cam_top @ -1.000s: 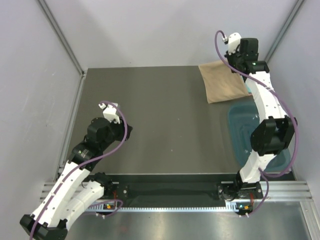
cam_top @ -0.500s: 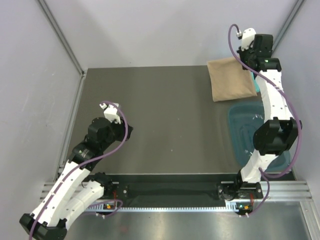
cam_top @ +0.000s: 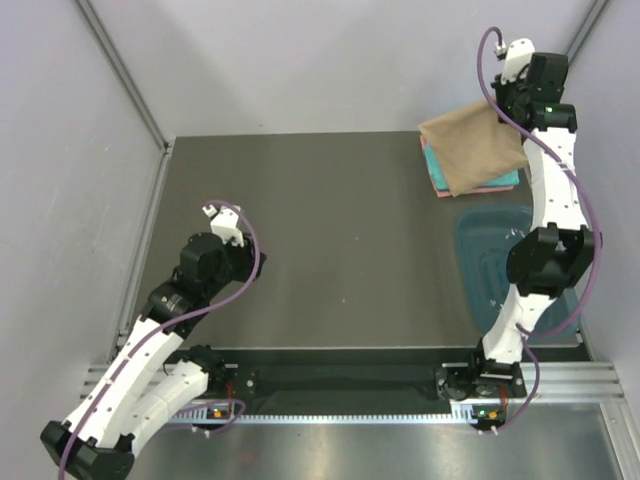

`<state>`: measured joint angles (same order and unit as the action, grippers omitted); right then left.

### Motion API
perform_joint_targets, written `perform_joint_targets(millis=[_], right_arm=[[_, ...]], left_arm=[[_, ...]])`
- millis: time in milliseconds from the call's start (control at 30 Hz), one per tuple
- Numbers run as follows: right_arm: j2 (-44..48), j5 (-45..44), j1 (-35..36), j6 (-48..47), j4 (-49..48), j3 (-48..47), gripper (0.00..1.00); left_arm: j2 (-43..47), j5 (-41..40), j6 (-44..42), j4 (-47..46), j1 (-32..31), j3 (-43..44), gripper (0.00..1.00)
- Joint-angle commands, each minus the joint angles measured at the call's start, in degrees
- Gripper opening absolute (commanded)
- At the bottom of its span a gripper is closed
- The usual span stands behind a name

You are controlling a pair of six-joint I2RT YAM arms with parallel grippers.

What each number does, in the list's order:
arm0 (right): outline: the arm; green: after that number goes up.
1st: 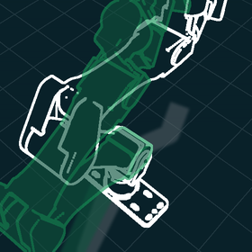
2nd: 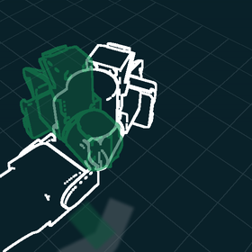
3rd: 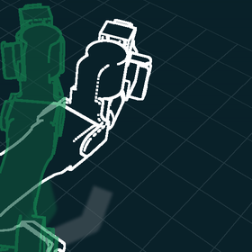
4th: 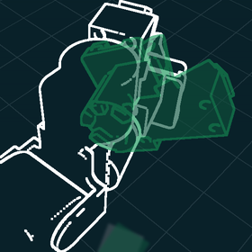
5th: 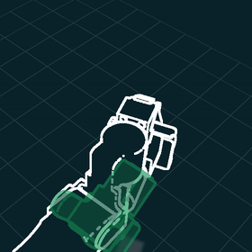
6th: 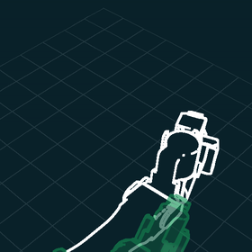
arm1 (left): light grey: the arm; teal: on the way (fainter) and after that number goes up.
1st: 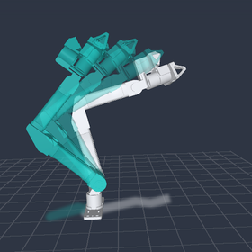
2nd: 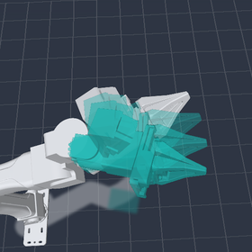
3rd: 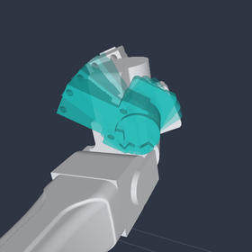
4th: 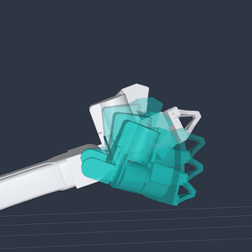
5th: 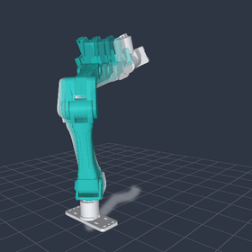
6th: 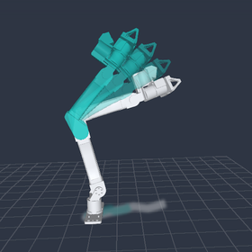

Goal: Fold and stack the t-shirts
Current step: Neatly place the folded tshirt to the corner

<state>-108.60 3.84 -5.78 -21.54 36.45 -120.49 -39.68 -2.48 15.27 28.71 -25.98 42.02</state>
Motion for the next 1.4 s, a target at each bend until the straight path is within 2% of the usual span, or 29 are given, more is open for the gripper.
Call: perform_joint_targets(millis=[0, 200, 567, 900, 1367], right_arm=[[-2.76, 3.72, -2.65, 2.73, -2.78, -3.7, 0.0], [-5.93, 5.48, -3.18, 3.08, -2.26, -4.59, 0.0], [7.25, 3.55, -0.46, 3.25, -4.63, 8.85, 0.0], [14.81, 2.84, 3.49, 5.54, -3.4, 13.08, 0.0], [11.57, 4.16, 4.73, 10.02, -4.28, 12.03, 0.0]], left_arm=[[-0.4, -0.51, -0.59, -1.2, -0.3, 1.49, 0.42], [-2.24, -0.68, -0.85, -1.38, -0.3, 1.57, 0.42], [-1.1, 0.02, -0.85, -1.46, -0.3, 1.66, 0.42], [0.83, 2.13, -0.68, -2.16, -0.39, 1.66, 0.42], [2.06, 1.69, -0.68, -2.17, -0.92, 1.49, 0.42]])
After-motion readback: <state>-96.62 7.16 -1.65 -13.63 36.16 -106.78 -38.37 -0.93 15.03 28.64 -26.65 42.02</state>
